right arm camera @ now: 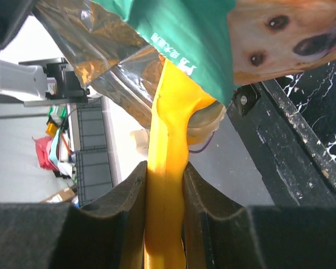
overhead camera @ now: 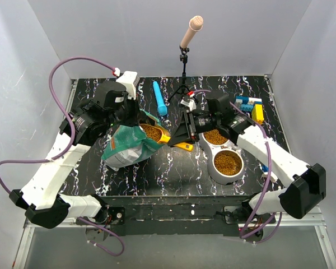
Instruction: Serve the pet food
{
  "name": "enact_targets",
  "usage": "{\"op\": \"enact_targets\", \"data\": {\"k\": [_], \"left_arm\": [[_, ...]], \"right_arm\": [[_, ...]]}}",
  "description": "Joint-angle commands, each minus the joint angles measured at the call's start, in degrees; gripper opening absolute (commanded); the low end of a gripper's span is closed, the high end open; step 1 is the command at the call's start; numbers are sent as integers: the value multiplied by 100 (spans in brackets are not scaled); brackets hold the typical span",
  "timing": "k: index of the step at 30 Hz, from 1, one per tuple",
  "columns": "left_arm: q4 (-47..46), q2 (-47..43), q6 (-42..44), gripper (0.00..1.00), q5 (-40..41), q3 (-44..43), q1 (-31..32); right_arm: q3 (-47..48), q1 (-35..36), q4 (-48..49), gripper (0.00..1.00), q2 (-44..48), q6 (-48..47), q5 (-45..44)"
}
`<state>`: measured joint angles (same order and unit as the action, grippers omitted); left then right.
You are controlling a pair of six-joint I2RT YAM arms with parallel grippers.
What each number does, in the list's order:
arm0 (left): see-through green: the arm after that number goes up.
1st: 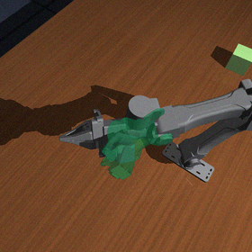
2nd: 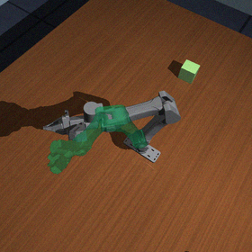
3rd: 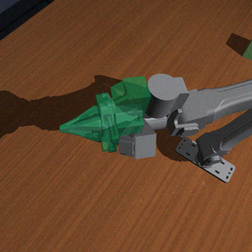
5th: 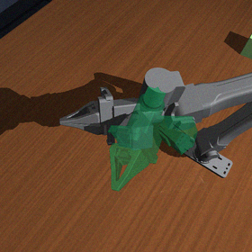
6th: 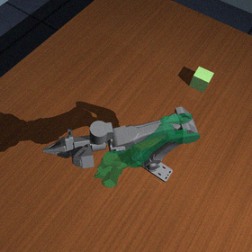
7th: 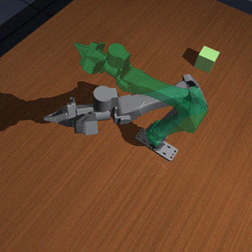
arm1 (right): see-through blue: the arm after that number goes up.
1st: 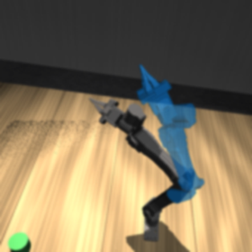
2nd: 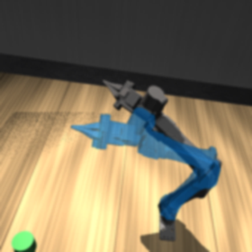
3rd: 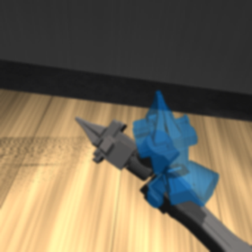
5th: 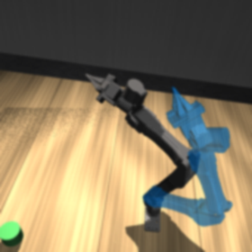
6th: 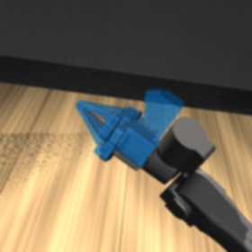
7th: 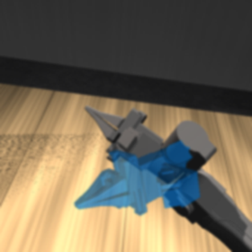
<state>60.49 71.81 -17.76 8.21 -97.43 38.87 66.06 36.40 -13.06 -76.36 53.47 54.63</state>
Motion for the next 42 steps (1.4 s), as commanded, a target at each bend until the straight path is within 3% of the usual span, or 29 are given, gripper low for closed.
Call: {"op": "enact_targets", "data": {"k": [1,3,7,13,19,25,42], "left_arm": [[-1338,-273,18,0,-179,-391,59],[-1391,-255,-26,0,-205,-365,68],[-1461,-247,-17,0,-249,-294,59],[-1417,-202,-17,0,-320,-374,59],[-1444,-159,-8,0,-346,-426,68],[-1443,-185,-26,0,-320,-409,68],[-1522,70,-43,0,-1005,-488,59]], "right_arm": [[1266,217,-1584,1,16,-592,-785],[1471,218,-2006,1,-63,-767,-866],[523,104,-1683,1,-81,-523,-674],[874,-10,-1647,1,288,-513,-858],[-163,-159,-32,1,612,329,-295],[-725,-581,549,1,1113,813,-67],[-1183,-915,1015,1,1817,1490,179]]}}
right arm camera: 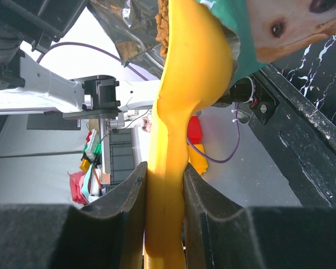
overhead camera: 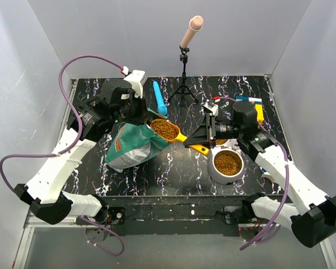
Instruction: Serve the pet food
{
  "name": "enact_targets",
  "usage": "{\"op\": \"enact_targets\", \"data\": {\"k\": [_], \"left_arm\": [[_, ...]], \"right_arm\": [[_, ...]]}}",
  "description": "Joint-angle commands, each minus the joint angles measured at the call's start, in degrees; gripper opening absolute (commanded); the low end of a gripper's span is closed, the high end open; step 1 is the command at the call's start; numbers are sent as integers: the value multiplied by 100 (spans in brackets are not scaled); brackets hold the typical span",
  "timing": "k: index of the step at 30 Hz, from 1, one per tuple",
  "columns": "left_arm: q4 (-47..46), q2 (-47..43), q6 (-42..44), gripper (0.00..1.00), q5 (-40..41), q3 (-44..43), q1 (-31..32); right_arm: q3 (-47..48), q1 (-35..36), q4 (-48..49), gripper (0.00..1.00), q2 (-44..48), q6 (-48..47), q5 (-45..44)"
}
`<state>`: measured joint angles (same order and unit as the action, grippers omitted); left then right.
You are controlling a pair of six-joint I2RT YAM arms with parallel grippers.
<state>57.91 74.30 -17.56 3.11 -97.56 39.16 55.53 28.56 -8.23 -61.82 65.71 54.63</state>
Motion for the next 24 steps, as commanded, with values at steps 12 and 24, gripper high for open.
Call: {"op": "enact_targets", "data": {"k": [12,24], "left_arm": [[-1344,-4,-37,0,-540,-589,39],[-1335,32,-72,0,-391,-615,39]], "right_arm": [[-648,-272,1156,1,821,671,258],[-947,-465,1052,1,1357,803,267]]}}
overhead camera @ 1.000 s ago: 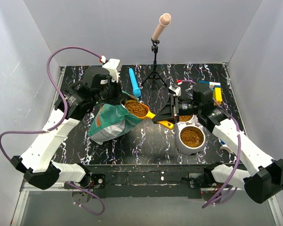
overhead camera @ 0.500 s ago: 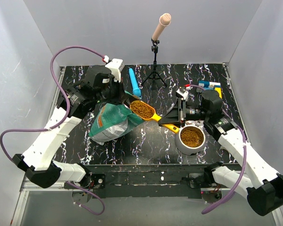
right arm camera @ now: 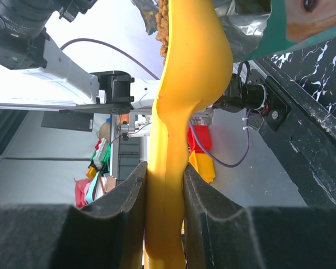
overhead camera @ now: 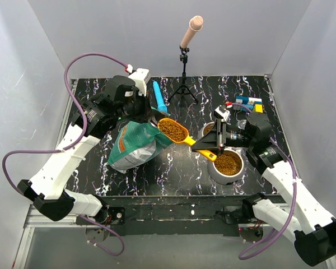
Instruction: Serve the pet food
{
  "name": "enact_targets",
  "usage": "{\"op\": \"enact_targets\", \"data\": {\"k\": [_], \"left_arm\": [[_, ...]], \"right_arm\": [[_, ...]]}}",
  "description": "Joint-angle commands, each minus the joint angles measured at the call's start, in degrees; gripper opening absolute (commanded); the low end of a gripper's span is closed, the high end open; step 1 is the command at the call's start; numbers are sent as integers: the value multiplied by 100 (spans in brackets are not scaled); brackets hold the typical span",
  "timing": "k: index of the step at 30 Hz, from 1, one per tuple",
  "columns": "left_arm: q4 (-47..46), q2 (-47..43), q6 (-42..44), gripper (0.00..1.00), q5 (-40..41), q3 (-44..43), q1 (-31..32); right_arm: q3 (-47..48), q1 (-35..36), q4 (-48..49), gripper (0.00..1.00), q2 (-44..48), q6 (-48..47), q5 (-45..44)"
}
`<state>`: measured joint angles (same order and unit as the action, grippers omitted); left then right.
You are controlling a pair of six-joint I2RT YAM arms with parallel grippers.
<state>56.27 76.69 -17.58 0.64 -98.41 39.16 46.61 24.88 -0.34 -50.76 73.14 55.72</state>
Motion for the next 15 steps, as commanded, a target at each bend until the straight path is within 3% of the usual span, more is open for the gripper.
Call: {"op": "enact_targets", "data": {"k": [1,7,15], "left_arm": [[-1171,-207,-70,0,-152,-521,31],[-1154,-189,-96,0,-144,-504,39],[-626,83,-193,0,813,-872,39]], "right_arm": [[-73,-133,254,1,286,68,149],[-231,-343,289,1,558,209,105],[-372,-616,324,1,840,350,158]]}}
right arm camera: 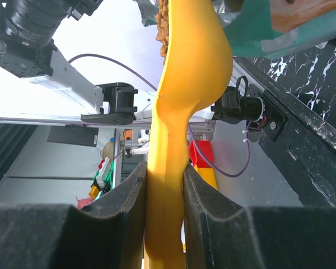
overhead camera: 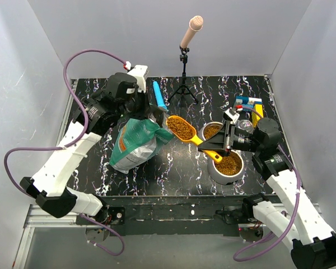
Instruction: Serve the pet food
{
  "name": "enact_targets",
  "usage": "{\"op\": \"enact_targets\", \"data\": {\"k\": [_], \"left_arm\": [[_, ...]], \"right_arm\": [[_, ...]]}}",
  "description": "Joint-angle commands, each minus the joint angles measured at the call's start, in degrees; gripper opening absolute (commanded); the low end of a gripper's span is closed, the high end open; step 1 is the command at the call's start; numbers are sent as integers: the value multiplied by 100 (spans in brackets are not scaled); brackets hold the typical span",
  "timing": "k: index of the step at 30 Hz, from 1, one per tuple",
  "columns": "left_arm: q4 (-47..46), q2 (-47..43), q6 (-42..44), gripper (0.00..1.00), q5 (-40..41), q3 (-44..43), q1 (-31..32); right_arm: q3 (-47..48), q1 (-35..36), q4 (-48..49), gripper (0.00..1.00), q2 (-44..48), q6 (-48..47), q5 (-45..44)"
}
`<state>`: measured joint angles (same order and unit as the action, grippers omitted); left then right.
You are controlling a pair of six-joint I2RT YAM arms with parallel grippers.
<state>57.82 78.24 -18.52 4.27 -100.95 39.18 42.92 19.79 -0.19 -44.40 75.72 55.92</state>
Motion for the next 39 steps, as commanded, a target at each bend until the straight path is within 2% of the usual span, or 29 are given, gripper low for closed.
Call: {"op": "enact_targets", "data": {"k": [1,11,17,26,30,39], "left_arm": [[-781,-80,-116,0,547,-619,29],[-641,-133,-160,0,1058,-610,37],[-667,-195,-152,0,1084,-602,29],[-676,-309,-108,0,1093,-575,37],[-667,-344,-81,0,1102,-567,37],[-614,-432,-55,0,1199,-540,37]], "right_arm": [[-11,-142,300,1,230,100,138],[-345,-766,353,1,766,425,77],[-626,-1205,256,1,1056,557,-178],[-1188,-1627,27,1,1530,514,-1030],[-1417,-1785,-508,1,1873,312,-1416],[-2023,-1865,-957,1,2260,232,-2260]]}}
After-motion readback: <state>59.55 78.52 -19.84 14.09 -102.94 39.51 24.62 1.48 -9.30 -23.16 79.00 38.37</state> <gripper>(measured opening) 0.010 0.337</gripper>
